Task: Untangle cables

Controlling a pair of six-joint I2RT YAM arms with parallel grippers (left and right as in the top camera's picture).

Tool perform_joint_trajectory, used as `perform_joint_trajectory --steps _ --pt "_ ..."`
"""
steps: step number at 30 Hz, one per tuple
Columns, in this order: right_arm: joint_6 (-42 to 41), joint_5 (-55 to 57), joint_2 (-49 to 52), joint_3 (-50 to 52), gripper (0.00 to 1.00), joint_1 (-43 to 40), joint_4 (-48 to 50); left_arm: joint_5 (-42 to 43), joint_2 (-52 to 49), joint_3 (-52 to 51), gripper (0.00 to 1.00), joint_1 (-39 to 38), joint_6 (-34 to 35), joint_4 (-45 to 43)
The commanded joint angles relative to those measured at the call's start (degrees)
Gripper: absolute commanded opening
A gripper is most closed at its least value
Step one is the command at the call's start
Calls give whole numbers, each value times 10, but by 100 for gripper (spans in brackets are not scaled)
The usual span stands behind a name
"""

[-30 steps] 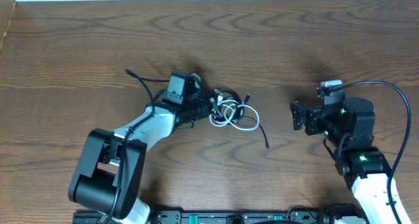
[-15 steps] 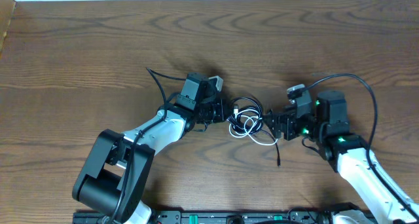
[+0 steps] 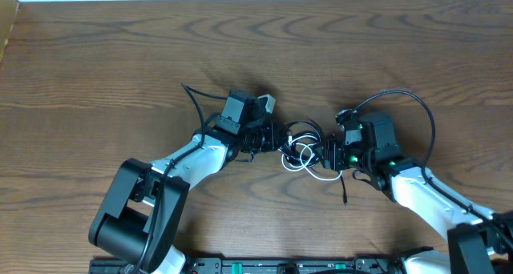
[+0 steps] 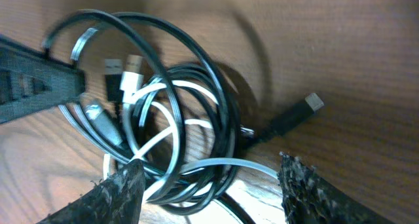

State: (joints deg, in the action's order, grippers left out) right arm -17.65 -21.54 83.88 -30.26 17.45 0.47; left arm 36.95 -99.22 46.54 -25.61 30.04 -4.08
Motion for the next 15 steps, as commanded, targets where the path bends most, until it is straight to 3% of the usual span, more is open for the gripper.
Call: perform_joint_trajectory --steps 1,7,9,12,15 --pt "-39 17 24 -9 59 12 16 -29 -2 6 8 0 0 26" --pt "-60 37 50 -9 33 30 49 -47 -2 6 8 0 0 45" --pt "-72 59 58 -9 17 37 46 -47 -2 6 8 0 0 45" --pt "-77 64 65 -9 5 40 45 -48 -2 6 7 0 0 49" --pt "-77 64 65 -9 1 40 49 -82 -2 6 7 3 -8 65"
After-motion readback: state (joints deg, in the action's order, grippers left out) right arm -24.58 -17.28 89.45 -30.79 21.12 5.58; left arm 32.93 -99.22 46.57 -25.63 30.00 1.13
